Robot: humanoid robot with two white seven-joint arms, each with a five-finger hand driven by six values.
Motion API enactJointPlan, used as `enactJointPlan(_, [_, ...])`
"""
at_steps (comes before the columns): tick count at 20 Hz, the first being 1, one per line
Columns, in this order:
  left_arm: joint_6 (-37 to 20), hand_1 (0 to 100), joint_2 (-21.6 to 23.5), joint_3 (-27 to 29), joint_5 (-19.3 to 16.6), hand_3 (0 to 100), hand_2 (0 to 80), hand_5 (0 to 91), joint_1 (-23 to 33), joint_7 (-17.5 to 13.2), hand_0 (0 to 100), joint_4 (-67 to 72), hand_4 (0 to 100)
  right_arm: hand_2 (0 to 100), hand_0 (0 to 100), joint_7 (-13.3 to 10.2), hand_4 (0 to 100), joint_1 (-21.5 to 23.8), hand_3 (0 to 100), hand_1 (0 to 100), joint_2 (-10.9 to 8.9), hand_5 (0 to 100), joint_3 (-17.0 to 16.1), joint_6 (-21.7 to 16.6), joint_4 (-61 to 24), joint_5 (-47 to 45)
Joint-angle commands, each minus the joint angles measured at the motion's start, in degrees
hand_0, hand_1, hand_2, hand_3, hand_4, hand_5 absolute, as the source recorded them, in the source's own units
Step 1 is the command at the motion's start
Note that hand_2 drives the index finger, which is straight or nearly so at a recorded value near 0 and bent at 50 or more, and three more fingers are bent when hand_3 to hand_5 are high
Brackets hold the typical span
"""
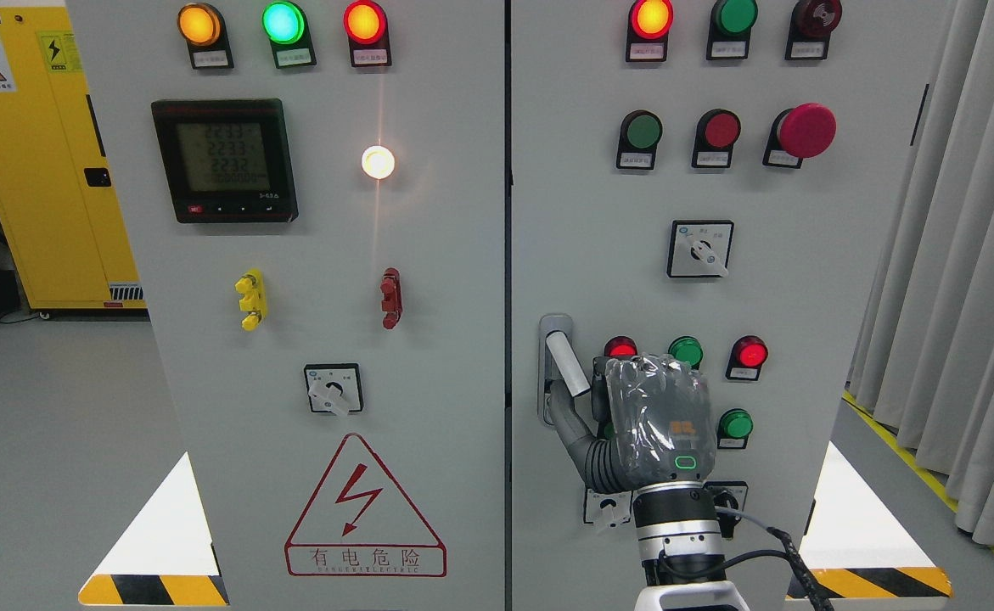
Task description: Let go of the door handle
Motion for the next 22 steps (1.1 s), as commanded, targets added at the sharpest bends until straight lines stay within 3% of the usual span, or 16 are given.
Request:
enactJointPlan(1, [0.0, 56, 0.0, 0.0, 0.0, 0, 0.0, 0.0, 0.0, 0.0, 12, 0.0, 0, 91, 59, 0.1, 99, 0.0, 100, 48, -0.04, 99, -0.7, -0.1, -0.6, 0.0])
enactJointPlan(22, [0.0, 56, 0.0, -0.1, 0.0, 0, 0.0, 0.0, 0.0, 0.0, 12, 0.0, 0, 91, 56, 0.1, 99, -0.3, 100, 48, -0.13, 99, -1.5, -0.2, -0.6, -0.1])
